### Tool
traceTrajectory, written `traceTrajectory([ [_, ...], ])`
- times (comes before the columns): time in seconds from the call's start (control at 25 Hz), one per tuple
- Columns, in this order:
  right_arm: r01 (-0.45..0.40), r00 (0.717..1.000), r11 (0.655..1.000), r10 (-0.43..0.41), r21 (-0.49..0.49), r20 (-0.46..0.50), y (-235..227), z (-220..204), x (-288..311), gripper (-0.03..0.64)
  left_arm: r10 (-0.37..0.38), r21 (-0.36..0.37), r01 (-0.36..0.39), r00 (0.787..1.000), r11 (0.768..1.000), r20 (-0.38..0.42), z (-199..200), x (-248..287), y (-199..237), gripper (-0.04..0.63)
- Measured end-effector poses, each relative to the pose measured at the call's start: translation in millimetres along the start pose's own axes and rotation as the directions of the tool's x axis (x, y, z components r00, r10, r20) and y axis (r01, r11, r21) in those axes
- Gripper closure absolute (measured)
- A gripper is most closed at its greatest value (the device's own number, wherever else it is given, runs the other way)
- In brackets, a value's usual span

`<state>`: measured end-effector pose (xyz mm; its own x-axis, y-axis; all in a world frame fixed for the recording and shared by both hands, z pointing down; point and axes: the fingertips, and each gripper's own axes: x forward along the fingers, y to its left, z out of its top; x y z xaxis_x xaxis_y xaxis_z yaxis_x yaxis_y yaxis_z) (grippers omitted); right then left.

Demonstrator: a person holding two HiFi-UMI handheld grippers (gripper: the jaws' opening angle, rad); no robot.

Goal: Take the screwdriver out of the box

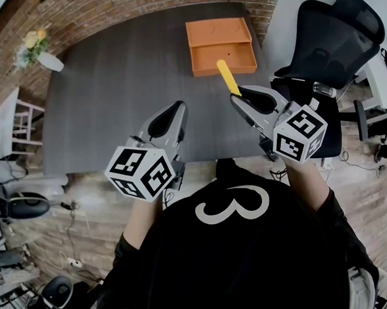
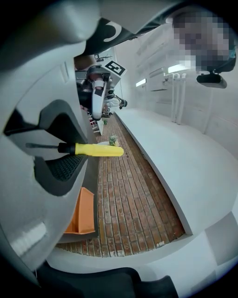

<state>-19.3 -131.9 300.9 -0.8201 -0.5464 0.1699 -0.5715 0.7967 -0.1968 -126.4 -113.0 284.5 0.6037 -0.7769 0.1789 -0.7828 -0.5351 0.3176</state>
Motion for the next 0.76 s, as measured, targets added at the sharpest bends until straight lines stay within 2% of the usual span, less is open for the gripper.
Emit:
traceTrajectory([
  [0.76, -0.011, 1.0, 1.0, 0.012, 0.019, -0.028, -14, -10, 16, 0.541, 0.001, -0.015, -0.001, 0.999, 1.0, -0.036, -9, 16, 8, 0.58],
])
